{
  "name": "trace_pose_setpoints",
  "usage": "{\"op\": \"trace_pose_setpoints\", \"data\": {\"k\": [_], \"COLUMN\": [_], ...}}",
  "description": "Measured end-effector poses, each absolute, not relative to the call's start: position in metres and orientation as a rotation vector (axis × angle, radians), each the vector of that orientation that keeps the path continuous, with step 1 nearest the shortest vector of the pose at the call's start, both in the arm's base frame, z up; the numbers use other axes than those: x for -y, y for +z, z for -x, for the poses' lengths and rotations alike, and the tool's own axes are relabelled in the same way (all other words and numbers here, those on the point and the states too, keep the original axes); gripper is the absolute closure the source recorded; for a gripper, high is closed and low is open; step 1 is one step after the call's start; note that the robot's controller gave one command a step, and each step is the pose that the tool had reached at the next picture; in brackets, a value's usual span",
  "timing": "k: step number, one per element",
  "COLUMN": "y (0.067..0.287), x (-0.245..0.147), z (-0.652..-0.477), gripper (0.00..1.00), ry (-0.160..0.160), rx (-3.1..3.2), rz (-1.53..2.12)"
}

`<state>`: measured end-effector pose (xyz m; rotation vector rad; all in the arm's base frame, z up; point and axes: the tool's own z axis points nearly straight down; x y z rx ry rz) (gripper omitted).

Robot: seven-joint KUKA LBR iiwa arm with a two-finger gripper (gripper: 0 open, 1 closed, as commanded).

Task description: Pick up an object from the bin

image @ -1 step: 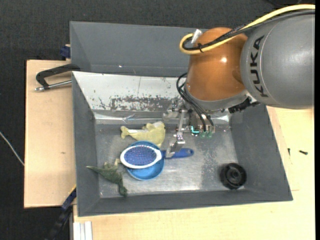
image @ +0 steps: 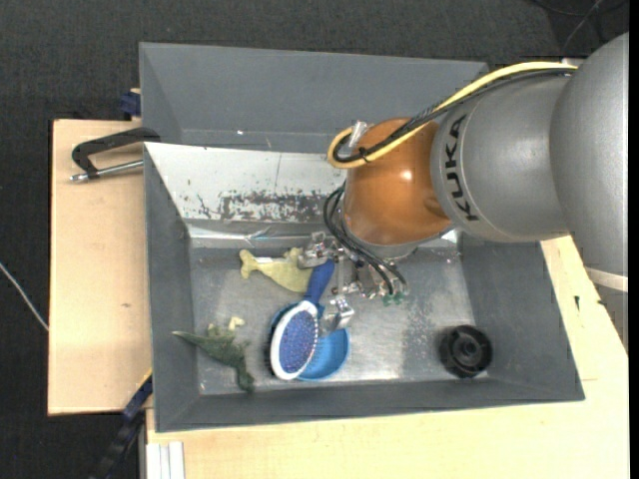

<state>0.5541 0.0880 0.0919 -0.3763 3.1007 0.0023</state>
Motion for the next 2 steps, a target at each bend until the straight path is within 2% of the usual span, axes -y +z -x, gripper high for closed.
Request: {"op": "trace_pose_setpoints", "data": {"k": [1, 2], "y": [0.092, 0.215], "x": [-0.088, -0.137], "z": [-0.555, -0.581], "gripper": [1.00, 1.00], "ry": [0.005, 0.006], "rx": [-3.100, -3.105], "rz": [0.374, 0.367]}}
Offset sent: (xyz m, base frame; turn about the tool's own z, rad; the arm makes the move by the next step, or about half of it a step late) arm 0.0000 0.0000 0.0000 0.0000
